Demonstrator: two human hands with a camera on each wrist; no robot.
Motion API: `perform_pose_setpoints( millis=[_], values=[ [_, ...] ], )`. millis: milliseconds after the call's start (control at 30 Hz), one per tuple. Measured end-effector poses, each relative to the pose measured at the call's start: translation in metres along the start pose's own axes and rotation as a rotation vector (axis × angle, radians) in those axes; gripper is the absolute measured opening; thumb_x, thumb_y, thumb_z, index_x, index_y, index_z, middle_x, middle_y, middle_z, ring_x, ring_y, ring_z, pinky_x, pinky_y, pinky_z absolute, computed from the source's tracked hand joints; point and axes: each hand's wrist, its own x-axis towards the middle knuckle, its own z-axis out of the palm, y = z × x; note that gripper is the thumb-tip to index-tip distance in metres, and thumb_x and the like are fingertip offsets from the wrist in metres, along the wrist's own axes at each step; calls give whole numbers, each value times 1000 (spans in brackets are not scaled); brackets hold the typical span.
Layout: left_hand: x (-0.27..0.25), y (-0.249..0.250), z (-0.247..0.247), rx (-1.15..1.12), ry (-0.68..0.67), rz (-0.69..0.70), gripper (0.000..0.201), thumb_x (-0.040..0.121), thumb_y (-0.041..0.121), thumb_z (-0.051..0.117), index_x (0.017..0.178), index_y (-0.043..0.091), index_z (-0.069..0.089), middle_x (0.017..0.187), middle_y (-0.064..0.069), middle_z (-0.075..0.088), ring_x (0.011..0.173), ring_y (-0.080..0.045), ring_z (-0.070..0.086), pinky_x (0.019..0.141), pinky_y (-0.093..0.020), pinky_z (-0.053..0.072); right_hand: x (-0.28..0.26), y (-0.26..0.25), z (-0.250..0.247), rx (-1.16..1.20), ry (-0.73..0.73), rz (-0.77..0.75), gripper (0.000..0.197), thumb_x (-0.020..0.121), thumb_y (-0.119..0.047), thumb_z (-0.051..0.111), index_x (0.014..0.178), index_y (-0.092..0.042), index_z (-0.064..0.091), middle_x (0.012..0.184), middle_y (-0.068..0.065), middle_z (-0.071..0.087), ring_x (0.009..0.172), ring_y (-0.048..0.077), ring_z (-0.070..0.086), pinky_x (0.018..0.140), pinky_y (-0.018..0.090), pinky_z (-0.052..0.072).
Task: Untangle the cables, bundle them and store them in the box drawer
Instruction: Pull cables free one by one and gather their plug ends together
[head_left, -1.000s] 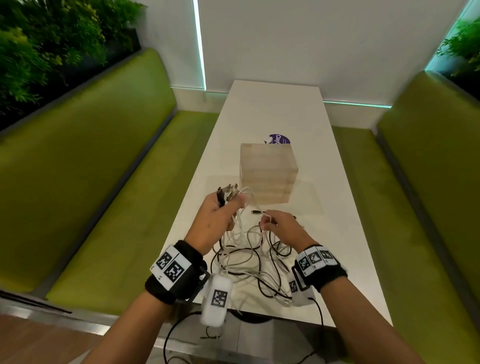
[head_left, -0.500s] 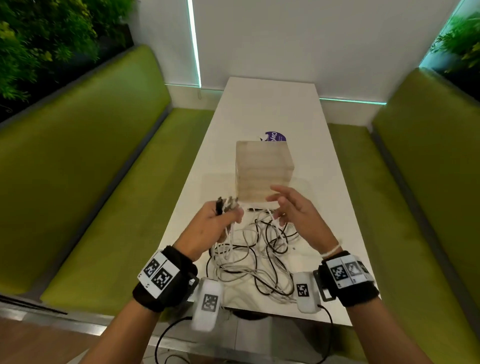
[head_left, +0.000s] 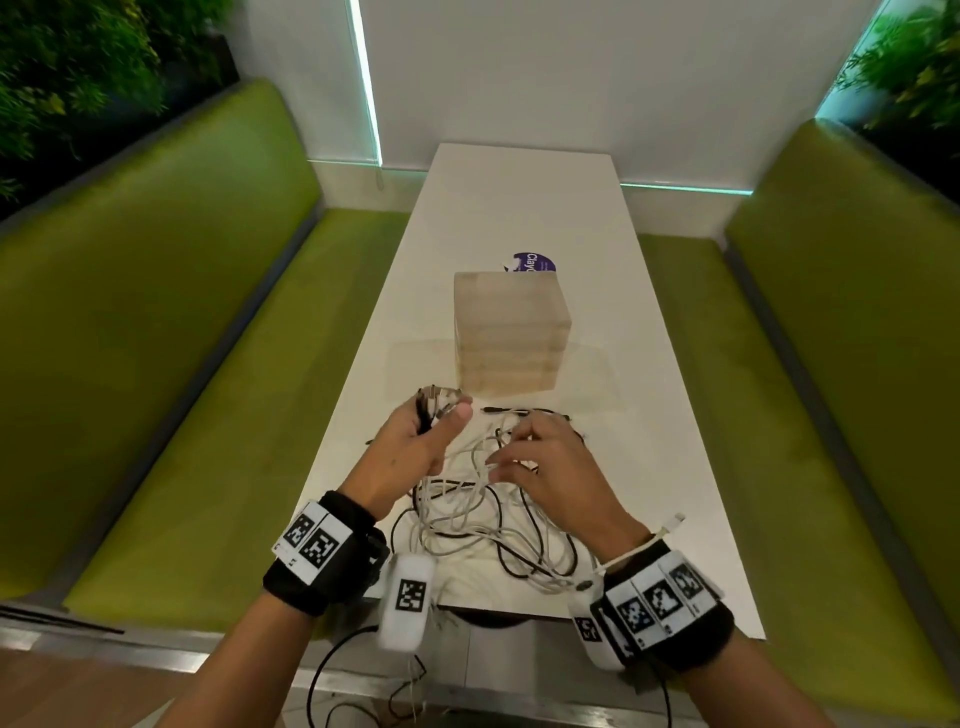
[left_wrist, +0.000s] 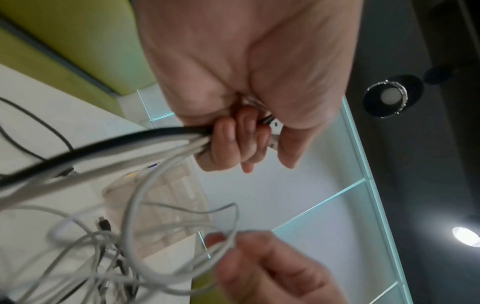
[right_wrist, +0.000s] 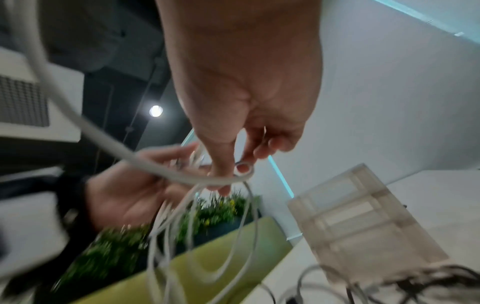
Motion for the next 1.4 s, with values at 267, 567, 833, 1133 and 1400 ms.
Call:
perform_pose_setpoints(
  millis=[267, 567, 833, 1133, 1400],
  values=[
    [4, 4, 1, -193, 63, 49, 12, 101, 14, 44, 102, 11, 56, 62, 6, 28, 52, -10, 21, 49, -21, 23, -43, -1, 59, -220, -120, -10, 11, 82, -25, 67, 79, -14, 66, 83, 1, 58, 64, 22, 61, 50, 31, 48],
    [6, 2, -3, -204, 29, 103, 22, 100, 18, 44, 80, 13, 47, 62, 2, 43, 49, -7, 28, 49, -22, 23, -76, 3, 79, 49, -468, 104, 20, 89, -18, 58, 105, -6, 65, 104, 10, 59, 90, 26, 62, 73, 33, 47],
    [3, 2, -6, -236, 25, 94, 24, 101, 18, 43, 77, 14, 47, 62, 0, 40, 48, -9, 24, 47, -20, 23, -79, 25, 76, 76, -724, 250, 34, 91, -1, 52, 124, -2, 59, 111, 14, 69, 104, 24, 64, 89, 22, 44],
    [1, -2, -2, -183, -20, 86, 25, 101, 19, 43, 77, 14, 45, 59, 5, 42, 47, -9, 24, 46, -18, 25, -68, 37, 64, -245, -545, 318, 15, 93, -16, 46, 98, -14, 60, 104, 8, 65, 97, 27, 60, 75, 31, 42],
    [-1, -3, 1, -152, -46, 92, 26, 101, 20, 43, 76, 15, 46, 62, 3, 41, 47, -8, 25, 46, -18, 26, -60, 26, 45, -218, -9, 449, 14, 96, -15, 46, 107, -10, 53, 111, 8, 54, 87, 28, 60, 72, 37, 48]
  ],
)
